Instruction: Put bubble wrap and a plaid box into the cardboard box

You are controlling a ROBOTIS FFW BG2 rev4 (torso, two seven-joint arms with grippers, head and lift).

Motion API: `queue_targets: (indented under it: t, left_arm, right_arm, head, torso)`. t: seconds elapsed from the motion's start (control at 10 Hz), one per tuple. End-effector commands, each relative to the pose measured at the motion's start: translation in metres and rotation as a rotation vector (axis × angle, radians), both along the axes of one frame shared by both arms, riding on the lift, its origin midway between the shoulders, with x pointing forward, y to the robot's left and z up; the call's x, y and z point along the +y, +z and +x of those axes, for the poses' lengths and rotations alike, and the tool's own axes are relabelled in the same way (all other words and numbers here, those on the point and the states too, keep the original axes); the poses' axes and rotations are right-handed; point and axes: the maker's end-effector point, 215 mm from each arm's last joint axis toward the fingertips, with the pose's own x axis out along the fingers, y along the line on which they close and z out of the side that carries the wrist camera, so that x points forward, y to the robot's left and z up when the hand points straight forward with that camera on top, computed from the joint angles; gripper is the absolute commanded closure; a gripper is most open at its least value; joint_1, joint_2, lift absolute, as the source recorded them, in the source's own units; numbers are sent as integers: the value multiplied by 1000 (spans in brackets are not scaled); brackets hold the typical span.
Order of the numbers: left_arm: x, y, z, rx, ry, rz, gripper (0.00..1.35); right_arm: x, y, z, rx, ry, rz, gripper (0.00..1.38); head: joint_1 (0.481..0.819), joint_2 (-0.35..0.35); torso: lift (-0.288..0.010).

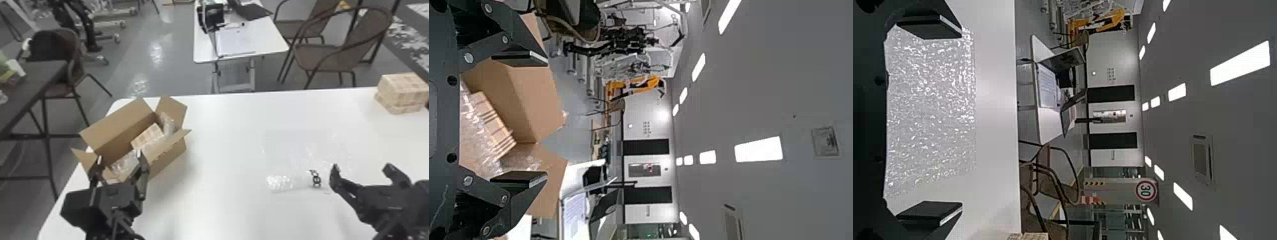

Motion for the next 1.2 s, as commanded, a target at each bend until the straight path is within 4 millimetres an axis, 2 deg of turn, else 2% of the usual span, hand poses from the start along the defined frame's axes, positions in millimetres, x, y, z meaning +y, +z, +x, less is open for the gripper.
queue_targets:
  t: [0.0, 0.2, 0.4, 0.5, 0.7, 0.8, 1.1]
  left_arm:
    - [-8, -20, -12, 32, -8, -7, 456]
    - [-2, -47, -30, 85, 31, -18, 455]
    - [-1, -58, -41, 109, 28, 6, 455]
    - [-3, -58, -46, 100, 24, 9, 449]
    - [-21, -72, -57, 135, -52, -1, 449]
    - [-22, -83, -66, 161, -55, -36, 447]
    - [-27, -84, -63, 165, -78, -40, 447]
  right_arm:
    - [-5, 0, -10, 1, -7, -12, 84]
    - [-10, -12, -30, 37, -14, -7, 84]
    - [-2, -30, -54, 99, 18, -6, 84]
    - [0, -33, -63, 113, 29, -7, 84]
    - [2, -44, -81, 152, 37, -6, 84]
    - [3, -44, -81, 151, 37, -4, 84]
    - [3, -43, -80, 148, 36, -5, 84]
  head:
    - [695, 124]
    - [695, 107]
    - [695, 112]
    - [695, 123]
    - [695, 128]
    - [695, 120]
    - [695, 112]
  torso:
    - [-109]
    - [-109]
    - [-109]
    - [-109]
    - [-109]
    - [-109]
    - [-109]
